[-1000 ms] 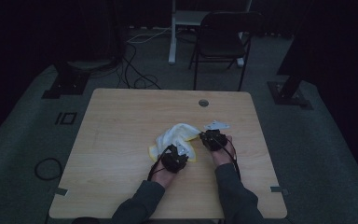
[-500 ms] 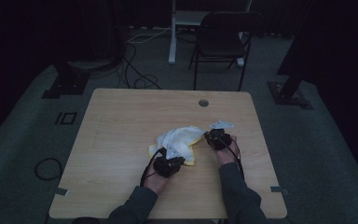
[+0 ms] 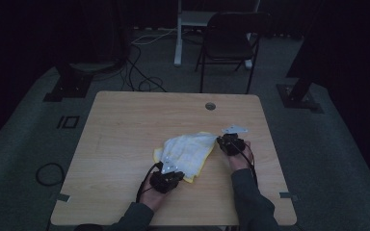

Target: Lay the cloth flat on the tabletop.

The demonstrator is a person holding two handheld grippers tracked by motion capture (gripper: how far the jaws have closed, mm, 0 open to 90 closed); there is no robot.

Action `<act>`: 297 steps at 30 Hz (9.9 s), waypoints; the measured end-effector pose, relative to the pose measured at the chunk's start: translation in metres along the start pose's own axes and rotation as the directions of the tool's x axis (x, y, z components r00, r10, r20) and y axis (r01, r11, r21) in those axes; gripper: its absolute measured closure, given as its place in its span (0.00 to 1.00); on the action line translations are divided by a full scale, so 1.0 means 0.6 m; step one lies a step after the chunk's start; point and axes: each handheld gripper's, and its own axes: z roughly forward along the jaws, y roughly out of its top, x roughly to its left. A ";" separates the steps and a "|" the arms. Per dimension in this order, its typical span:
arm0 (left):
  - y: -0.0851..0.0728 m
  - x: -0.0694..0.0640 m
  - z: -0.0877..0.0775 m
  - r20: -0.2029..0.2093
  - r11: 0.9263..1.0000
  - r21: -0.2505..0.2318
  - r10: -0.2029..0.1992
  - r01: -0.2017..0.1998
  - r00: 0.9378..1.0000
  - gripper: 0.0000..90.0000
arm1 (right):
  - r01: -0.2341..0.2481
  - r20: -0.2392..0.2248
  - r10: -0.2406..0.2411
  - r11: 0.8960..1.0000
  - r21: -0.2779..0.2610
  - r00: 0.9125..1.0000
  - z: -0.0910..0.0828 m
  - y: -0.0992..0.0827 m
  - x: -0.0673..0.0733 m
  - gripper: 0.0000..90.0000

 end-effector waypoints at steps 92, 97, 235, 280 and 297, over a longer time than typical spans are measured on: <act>0.031 0.181 0.014 -0.251 0.989 0.024 -0.135 0.145 0.959 0.97 | -0.073 -0.216 0.106 0.985 0.154 0.971 0.119 0.067 0.001 0.97; 0.028 0.189 0.001 -0.267 0.986 0.004 -0.158 0.165 0.951 0.97 | -0.070 -0.197 0.093 0.990 0.119 0.976 0.098 0.069 -0.010 0.98; 0.086 0.059 0.041 -0.086 0.996 0.056 -0.060 0.065 0.994 0.60 | -0.008 -0.187 0.023 0.997 0.082 0.982 -0.080 -0.100 0.036 0.95; 0.014 -0.043 0.035 0.112 0.990 0.106 0.075 -0.087 0.991 0.98 | -0.003 -0.108 0.023 0.984 0.177 0.994 0.036 -0.012 0.015 0.99; -0.012 0.024 -0.011 -0.008 0.995 0.103 0.018 -0.017 1.000 0.99 | -0.050 -0.063 0.060 0.988 0.148 0.996 0.029 0.002 -0.015 1.00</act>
